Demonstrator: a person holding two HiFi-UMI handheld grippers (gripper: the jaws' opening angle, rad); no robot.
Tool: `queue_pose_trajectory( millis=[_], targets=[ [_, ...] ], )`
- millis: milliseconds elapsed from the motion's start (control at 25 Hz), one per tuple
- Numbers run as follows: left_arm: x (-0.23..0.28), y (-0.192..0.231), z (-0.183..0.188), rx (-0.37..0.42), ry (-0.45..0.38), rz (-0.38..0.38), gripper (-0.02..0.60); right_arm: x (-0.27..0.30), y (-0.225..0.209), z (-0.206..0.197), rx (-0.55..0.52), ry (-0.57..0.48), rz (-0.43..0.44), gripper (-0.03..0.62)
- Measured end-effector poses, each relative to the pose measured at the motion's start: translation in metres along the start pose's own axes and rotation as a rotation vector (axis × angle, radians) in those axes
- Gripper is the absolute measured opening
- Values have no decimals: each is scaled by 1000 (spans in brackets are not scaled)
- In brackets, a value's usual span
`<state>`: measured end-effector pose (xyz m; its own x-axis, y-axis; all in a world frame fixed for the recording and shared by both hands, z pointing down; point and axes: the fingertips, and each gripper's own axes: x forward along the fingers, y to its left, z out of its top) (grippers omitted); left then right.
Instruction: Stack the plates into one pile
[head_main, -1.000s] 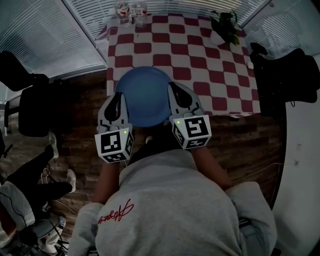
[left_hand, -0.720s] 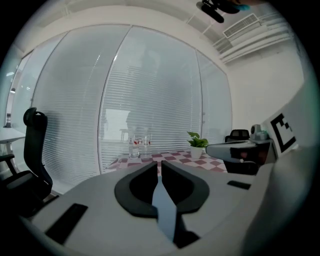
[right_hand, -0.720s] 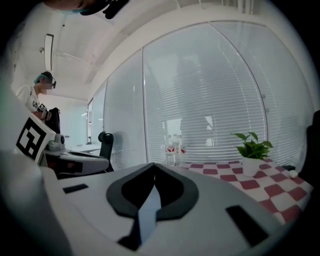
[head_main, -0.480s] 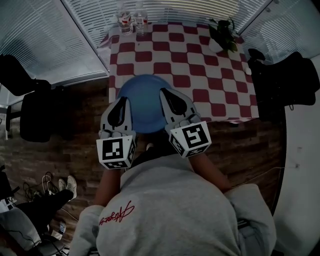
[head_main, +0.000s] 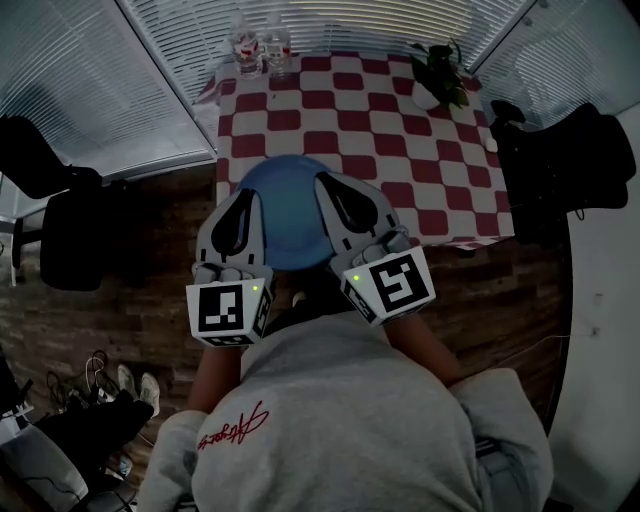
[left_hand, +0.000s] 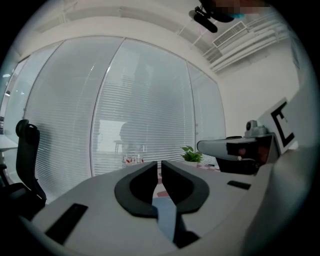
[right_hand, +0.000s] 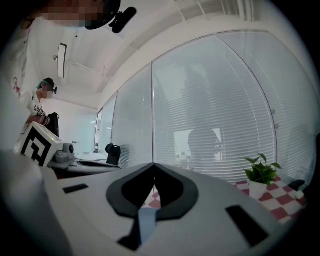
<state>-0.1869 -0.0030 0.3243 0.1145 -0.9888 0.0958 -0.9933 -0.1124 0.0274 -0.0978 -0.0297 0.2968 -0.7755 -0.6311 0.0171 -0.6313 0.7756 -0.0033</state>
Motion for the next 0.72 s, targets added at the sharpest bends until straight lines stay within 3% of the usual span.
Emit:
queue_pose_trajectory(
  millis=[720],
  targets=[
    [-15, -2, 61, -35, -124, -32, 37, -7, 10, 55, -19, -99, 26, 11]
  ],
)
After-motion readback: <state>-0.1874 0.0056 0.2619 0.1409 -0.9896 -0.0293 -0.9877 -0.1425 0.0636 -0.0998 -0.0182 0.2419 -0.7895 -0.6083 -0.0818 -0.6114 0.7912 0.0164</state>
